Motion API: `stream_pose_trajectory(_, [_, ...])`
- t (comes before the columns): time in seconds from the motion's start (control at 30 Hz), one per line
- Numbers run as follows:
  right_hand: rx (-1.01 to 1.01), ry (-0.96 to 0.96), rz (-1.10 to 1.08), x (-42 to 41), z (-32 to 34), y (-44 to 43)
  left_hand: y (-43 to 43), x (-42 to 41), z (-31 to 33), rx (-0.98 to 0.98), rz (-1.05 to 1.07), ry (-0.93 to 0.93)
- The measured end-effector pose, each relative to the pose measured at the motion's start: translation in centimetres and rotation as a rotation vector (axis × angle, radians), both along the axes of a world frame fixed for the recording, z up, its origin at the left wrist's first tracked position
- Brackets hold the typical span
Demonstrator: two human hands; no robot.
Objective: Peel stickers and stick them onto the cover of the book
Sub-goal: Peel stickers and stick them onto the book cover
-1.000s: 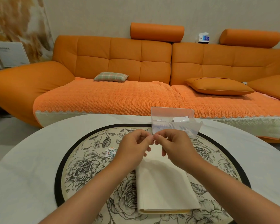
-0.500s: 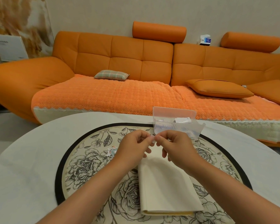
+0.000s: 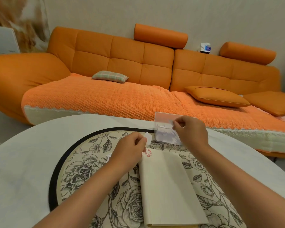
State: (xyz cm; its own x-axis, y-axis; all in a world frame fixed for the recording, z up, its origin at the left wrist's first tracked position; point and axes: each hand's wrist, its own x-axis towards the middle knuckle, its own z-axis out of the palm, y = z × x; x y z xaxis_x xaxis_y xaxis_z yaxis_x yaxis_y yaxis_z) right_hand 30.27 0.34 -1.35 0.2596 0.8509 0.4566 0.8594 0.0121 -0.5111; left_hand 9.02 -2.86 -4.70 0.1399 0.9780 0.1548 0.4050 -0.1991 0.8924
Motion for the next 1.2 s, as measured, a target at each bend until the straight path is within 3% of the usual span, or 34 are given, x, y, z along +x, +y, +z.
stream_pose_trajectory(0.1, [-0.083, -0.149, -0.028, 0.8, 0.0, 2.2, 0.2, -0.2, -0.1, -0.024, 0.021, -0.029])
stream_pose_trajectory(0.23, [-0.134, -0.147, 0.051, 0.6, 0.2, 2.7, 0.2, -0.3, 0.0, -0.069, 0.026, -0.069])
stream_pose_trajectory(0.43, [-0.034, -0.105, 0.374, -2.4, 0.5, -2.5, 0.1, 0.0, 0.1, -0.135, 0.022, -0.131])
stream_pose_trajectory(0.57, [-0.035, -0.251, 0.483, -3.3, 0.1, -6.0, -0.2, 0.3, 0.3, -0.166, 0.004, -0.134])
stream_pose_trajectory(0.77, [0.276, -0.458, 0.452, -2.9, -2.1, -6.0, -1.2, 1.3, 0.7, -0.228, -0.039, -0.146])
stream_pose_trajectory(0.9, [0.411, -0.469, 0.463, -2.8, -2.8, -5.6, -1.6, 1.9, 1.5, -0.406, -0.066, -0.367])
stream_pose_trajectory(1.0, [0.279, -0.195, 0.395, -3.3, -2.4, -6.0, -1.7, 2.1, 1.7, -0.424, -0.047, -0.498])
stream_pose_trajectory(1.13, [-0.137, 0.696, 0.366, -4.2, -1.3, -6.2, -1.0, 1.5, 1.8, -0.289, 0.046, -0.441])
stream_pose_trajectory(1.2, [-0.287, 0.92, 0.346, -4.1, -1.1, -6.3, -0.9, 1.2, 1.5, -0.258, 0.033, -0.342])
